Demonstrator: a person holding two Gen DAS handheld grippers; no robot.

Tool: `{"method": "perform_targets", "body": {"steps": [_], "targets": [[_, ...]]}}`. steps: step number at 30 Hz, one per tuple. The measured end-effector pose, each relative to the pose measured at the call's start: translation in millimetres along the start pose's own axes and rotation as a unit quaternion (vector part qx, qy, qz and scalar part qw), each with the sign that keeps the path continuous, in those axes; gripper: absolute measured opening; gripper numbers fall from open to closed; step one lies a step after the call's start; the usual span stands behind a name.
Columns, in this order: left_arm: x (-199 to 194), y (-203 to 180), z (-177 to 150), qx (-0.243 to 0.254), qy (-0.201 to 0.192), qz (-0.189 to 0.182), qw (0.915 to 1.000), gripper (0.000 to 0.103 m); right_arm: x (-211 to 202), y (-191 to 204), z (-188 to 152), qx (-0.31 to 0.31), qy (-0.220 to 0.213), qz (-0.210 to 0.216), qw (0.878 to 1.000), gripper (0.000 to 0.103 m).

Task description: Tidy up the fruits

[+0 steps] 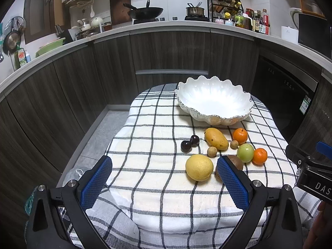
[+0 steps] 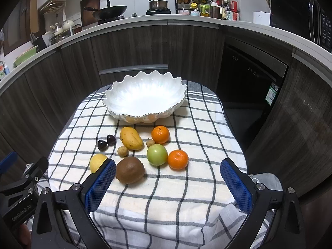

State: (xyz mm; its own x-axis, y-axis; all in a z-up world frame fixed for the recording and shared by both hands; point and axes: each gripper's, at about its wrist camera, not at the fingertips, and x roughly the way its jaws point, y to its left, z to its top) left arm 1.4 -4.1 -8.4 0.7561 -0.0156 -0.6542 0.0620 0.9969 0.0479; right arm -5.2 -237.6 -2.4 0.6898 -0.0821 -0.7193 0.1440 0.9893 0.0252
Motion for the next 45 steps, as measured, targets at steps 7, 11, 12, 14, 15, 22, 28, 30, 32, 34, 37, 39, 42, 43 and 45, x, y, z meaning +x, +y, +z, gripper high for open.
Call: {"method": "perform_targets", "body": {"steps": [7,11,12,14,15,22,28,30,32,34,37,39,42,43,45], "targets": [[-0.3,-0.1,0.2,0.001,0.000,0.000,1.0000,0.103,5.5,-0.4,-4.0,0.000,0.002,-0.001,1.000,0.102],[0.1,-0.5,0.2,0.000,0.001,0.000,1.0000,0.103,3.7,-0.7,-1.7,0.000,0.001,-0.001,1.000,0.102],[0.0,-0.7,0.3,0.000,0.000,0.000,1.0000,0.103,2.9,-0.8,-0.7,0.001,0.002,-0.001,1.000,0.102],[0.2,-0.5,-0.3,0.001,0.000,0.000,1.0000,0.103,2.9,-0.6,-0.7,0.000,0.003,-0.001,1.000,0.102],[0.4,-0.8,-0.1,0.001,0.000,0.000,1.0000,0.103,2.9,-0.8,-0.8,0.001,0.003,-0.001,1.000,0.102],[1.3,-0.9,-0.6,0.001,0.001,0.000,1.0000,0.103,2.8,-0.5,-0.3,0.000,0.002,-0.001,1.000,0.102],[2.1,-1.0,-1.2,0.002,0.001,0.000,1.0000,0.103,2.8,-0.8,0.3,0.000,0.002,-0.001,1.000,0.102],[1.9,-1.1,-0.7,0.001,0.001,0.000,1.0000,0.103,3.2,-1.0,0.0,0.000,0.003,0.000,1.000,0.102],[2.1,-1.0,-1.1,0.001,0.001,0.000,1.0000,0.103,3.0,-1.0,0.5,0.001,0.003,-0.001,1.000,0.102],[2.1,-1.1,-0.7,0.002,0.002,0.000,1.0000,0.103,2.7,-0.9,0.7,0.001,0.003,-0.001,1.000,0.102],[2.6,-1.4,-1.4,0.002,0.003,0.000,1.0000,0.103,3.0,-0.7,0.6,0.001,0.003,-0.001,1.000,0.102],[3.2,-1.8,-2.4,0.003,0.003,0.000,1.0000,0.103,3.2,-0.6,0.5,0.001,0.003,-0.001,1.000,0.102],[3.3,-1.8,-2.2,0.003,0.003,0.000,1.0000,0.103,2.8,-1.0,0.5,0.001,0.004,0.000,1.000,0.102],[3.7,-1.6,-3.2,0.003,0.003,0.000,1.0000,0.103,3.3,-1.2,-0.1,0.001,0.004,0.000,1.000,0.102],[3.5,-1.8,-3.0,0.003,0.003,0.000,1.0000,0.103,2.9,-0.9,0.3,0.001,0.004,-0.001,1.000,0.102]]}}
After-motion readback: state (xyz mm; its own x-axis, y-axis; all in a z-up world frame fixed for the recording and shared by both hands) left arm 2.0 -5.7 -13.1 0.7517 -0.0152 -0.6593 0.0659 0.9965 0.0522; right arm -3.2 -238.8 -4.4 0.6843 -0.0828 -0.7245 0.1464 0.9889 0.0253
